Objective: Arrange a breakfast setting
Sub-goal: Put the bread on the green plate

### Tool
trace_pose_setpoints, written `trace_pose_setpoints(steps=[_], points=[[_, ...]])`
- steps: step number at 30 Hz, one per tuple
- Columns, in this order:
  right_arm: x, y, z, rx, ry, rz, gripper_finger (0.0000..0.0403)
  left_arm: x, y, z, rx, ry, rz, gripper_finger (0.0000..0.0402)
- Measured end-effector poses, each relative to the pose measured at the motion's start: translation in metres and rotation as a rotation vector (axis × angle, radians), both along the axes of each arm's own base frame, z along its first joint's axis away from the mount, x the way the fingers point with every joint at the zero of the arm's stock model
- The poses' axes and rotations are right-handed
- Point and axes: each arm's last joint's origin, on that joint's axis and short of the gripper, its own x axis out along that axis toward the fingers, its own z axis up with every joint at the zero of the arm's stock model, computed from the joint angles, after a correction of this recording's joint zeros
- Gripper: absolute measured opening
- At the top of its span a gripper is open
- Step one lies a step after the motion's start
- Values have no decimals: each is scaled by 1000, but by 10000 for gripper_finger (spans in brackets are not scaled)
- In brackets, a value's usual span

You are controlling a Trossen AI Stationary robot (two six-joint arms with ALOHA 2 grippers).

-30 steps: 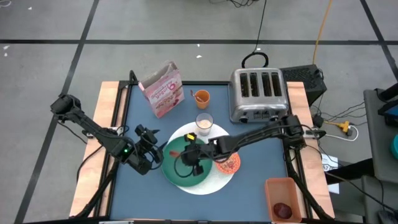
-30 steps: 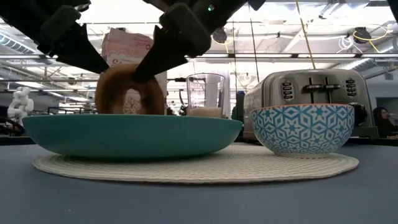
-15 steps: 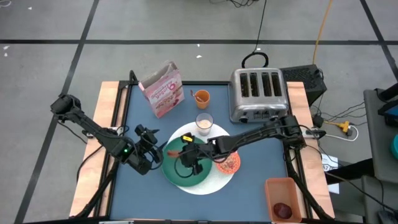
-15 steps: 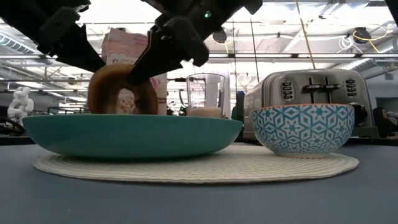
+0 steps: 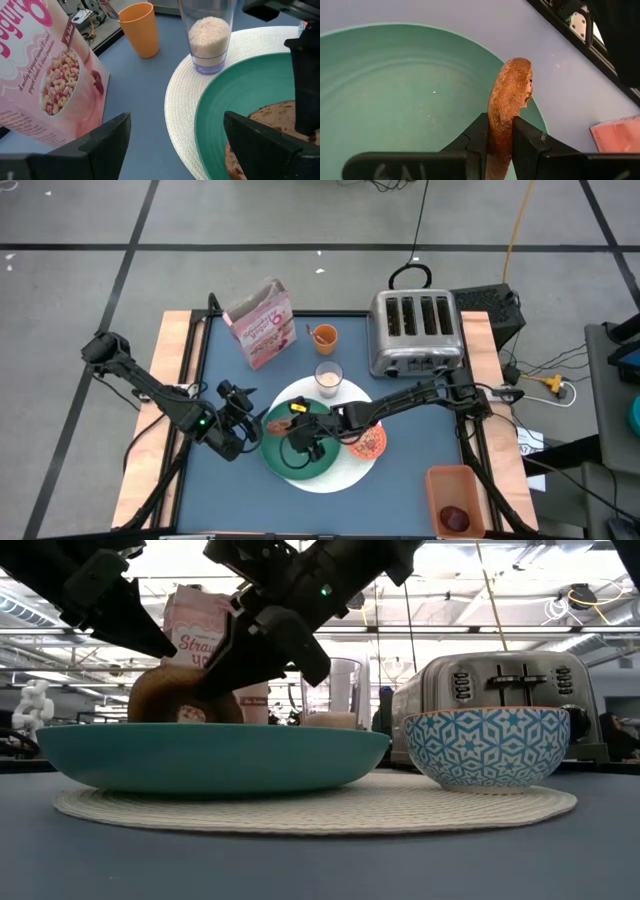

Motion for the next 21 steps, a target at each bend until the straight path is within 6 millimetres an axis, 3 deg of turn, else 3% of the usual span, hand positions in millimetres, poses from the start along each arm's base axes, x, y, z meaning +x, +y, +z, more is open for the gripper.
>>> trace_pose_setpoints(steps=[17, 21], points=[[-1, 2, -1, 71, 18, 42, 57, 0, 0, 0, 0, 0, 0, 321], [-1, 2, -1, 87, 21, 34, 76, 0, 0, 0, -1, -1, 0, 321]])
